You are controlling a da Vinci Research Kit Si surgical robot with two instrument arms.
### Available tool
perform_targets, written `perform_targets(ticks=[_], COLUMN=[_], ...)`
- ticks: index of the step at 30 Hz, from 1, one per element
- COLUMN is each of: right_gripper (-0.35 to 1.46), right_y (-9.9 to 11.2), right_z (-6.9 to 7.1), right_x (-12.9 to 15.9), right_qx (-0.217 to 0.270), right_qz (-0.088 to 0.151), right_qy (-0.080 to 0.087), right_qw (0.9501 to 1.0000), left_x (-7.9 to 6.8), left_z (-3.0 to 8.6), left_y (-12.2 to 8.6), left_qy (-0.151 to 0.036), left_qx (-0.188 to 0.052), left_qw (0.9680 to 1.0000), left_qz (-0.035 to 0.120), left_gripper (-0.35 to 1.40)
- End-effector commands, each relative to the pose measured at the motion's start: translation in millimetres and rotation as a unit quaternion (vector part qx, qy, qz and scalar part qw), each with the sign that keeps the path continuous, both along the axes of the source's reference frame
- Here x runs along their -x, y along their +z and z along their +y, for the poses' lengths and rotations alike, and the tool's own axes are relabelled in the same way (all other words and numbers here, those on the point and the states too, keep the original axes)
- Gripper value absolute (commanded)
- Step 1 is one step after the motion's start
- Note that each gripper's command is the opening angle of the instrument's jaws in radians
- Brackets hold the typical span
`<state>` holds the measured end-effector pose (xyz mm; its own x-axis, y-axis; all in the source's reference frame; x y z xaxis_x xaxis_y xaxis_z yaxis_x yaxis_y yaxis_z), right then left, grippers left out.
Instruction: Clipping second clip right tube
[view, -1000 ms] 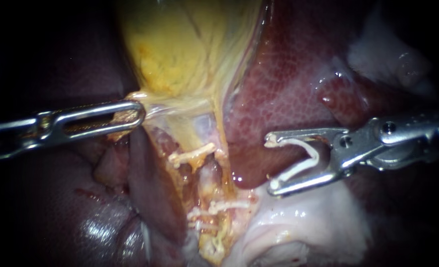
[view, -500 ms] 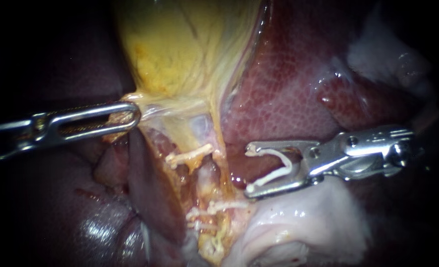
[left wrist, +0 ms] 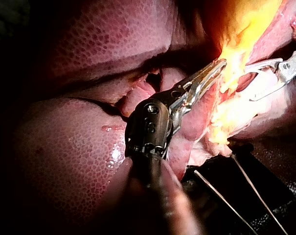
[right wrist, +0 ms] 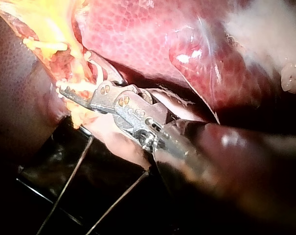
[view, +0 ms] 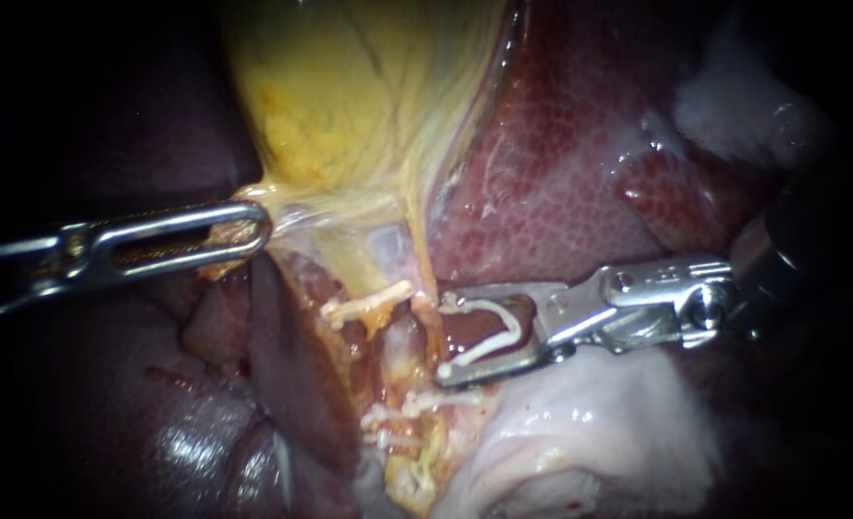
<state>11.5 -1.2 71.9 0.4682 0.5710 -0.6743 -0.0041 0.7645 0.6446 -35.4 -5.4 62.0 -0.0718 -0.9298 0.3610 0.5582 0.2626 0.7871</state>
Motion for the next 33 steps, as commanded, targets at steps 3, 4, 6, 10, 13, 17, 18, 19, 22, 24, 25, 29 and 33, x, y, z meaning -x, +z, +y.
perform_targets(ticks=[3, 4, 6, 10, 13, 17, 18, 19, 22, 24, 25, 29, 33], right_gripper=[0.58, 0.58, 0.58, 0.58, 0.56, 0.53, 0.53, 0.52, 0.48, 0.45, 0.44, 0.43, 0.41], right_y=[0.5, 0.7, 1.1, 1.9, 2.5, 3.0, 3.1, 3.1, 3.3, 3.4, 3.5, 4.0, 4.4], right_z=[0.1, 0.0, -0.1, -1.0, -2.0, -3.5, -3.8, -4.0, -4.7, -5.3, -5.5, -6.3, -6.5], right_x=[-0.1, -0.2, -0.7, -1.9, -2.8, -3.4, -3.4, -3.4, -3.3, -3.3, -3.3, -3.7, -3.9], right_qx=[-0.002, -0.003, -0.006, -0.016, -0.036, -0.058, -0.063, -0.068, -0.081, -0.093, -0.095, -0.108, -0.113], right_qz=[-0.001, 0.000, 0.001, 0.007, 0.013, 0.024, 0.025, 0.027, 0.030, 0.033, 0.035, 0.044, 0.043], right_qy=[0.001, -0.001, -0.003, -0.015, -0.029, -0.050, -0.054, -0.057, -0.069, -0.076, -0.079, -0.084, -0.084], right_qw=[1.0000, 1.0000, 1.0000, 0.9997, 0.9988, 0.9967, 0.9962, 0.9957, 0.9938, 0.9923, 0.9918, 0.9896, 0.9891], left_x=[0.0, 0.0, 0.0, 0.1, 0.1, 0.0, 0.0, 0.0, -0.1, -0.3, -0.4, -0.6, -0.5], left_z=[0.0, 0.0, 0.0, 0.0, 0.0, 0.1, 0.1, 0.1, 0.4, 0.6, 0.7, 0.9, 0.9], left_y=[-0.1, -0.1, -0.1, -0.1, 0.0, 0.2, 0.2, 0.3, 0.8, 1.2, 1.4, 1.8, 1.8], left_qy=[0.000, 0.000, 0.000, 0.000, 0.000, 0.000, -0.001, -0.001, -0.003, -0.003, -0.004, -0.004, -0.004], left_qx=[0.000, 0.000, 0.000, 0.000, 0.000, 0.000, 0.000, 0.000, 0.001, 0.001, 0.001, 0.001, 0.001], left_qw=[1.0000, 1.0000, 1.0000, 1.0000, 1.0000, 1.0000, 1.0000, 1.0000, 1.0000, 1.0000, 1.0000, 1.0000, 1.0000], left_qz=[0.000, 0.000, 0.000, 0.000, 0.000, 0.000, 0.001, 0.001, 0.003, 0.003, 0.004, 0.004, 0.004], left_gripper=[-0.35, -0.35, -0.35, -0.35, -0.35, -0.35, -0.35, -0.35, -0.35, -0.35, -0.35, -0.35, -0.35])
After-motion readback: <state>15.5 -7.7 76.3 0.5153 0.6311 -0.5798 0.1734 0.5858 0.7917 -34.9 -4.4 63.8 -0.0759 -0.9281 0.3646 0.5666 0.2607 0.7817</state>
